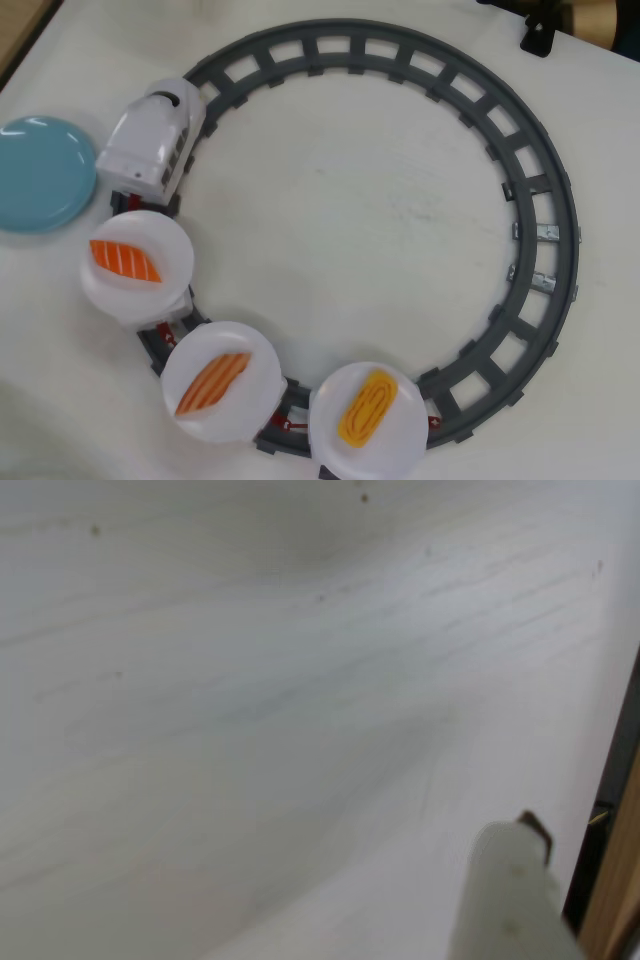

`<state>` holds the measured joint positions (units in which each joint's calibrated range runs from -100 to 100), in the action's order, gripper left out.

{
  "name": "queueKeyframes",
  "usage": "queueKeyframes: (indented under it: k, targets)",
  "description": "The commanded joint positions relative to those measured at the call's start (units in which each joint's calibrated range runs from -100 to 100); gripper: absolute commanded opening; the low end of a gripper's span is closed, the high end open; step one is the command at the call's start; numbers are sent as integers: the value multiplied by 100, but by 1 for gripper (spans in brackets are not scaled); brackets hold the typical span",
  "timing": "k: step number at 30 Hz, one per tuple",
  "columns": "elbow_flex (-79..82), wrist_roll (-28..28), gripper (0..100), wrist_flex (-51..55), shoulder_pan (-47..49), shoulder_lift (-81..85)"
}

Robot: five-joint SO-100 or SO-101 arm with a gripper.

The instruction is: Pick up the sushi from the Shinkansen and put it on the blue dish

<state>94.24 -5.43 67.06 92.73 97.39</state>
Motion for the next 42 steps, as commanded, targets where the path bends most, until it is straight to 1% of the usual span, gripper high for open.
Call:
queueKeyframes:
  k: [1,36,38,42]
  targets:
    - [62,20,15,-145,-21,38]
    - [53,20,15,-145,-38,38]
    - [26,20,15,-145,-109,38]
    - [-127,31,15,-120,-628,-21]
